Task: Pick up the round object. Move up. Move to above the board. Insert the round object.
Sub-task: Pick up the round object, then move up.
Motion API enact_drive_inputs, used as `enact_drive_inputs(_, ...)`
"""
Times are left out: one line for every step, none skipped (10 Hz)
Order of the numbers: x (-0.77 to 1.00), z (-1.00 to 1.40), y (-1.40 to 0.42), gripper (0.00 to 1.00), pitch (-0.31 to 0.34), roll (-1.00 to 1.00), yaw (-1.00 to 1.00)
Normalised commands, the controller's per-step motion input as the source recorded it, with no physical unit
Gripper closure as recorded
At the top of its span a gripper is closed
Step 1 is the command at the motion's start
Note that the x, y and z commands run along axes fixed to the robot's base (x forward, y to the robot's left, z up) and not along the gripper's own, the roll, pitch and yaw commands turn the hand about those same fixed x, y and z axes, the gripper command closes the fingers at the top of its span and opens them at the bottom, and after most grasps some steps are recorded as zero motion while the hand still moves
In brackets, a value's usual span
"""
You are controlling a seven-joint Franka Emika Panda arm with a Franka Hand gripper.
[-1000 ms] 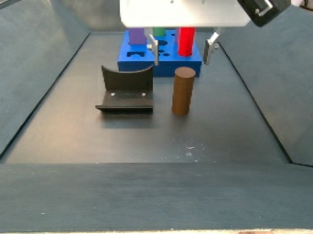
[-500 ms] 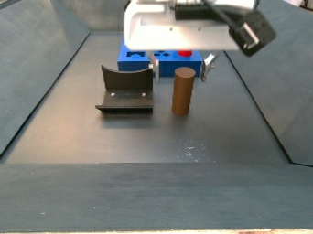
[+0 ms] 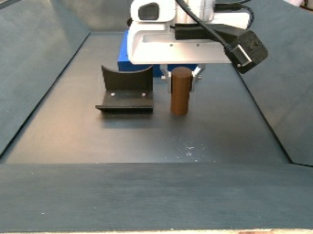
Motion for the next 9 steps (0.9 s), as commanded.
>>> enact_drive_inputs(0.00,0.00,0.00,1.00,0.000,0.00,0.00)
enact_drive_inputs(0.00,0.00,0.00,1.00,0.000,0.00,0.00)
enact_drive_inputs(0.00,0.00,0.00,1.00,0.000,0.00,0.00)
enact_drive_inputs(0.00,0.00,0.00,1.00,0.000,0.00,0.00)
enact_drive_inputs(0.00,0.00,0.00,1.00,0.000,0.00,0.00)
enact_drive_inputs(0.00,0.00,0.00,1.00,0.000,0.00,0.00)
enact_drive_inputs(0.00,0.00,0.00,1.00,0.000,0.00,0.00)
enact_drive_inputs(0.00,0.18,0.00,1.00,0.000,0.00,0.00)
enact_drive_inputs(0.02,0.19,0.09,1.00,-0.015,0.02,0.04)
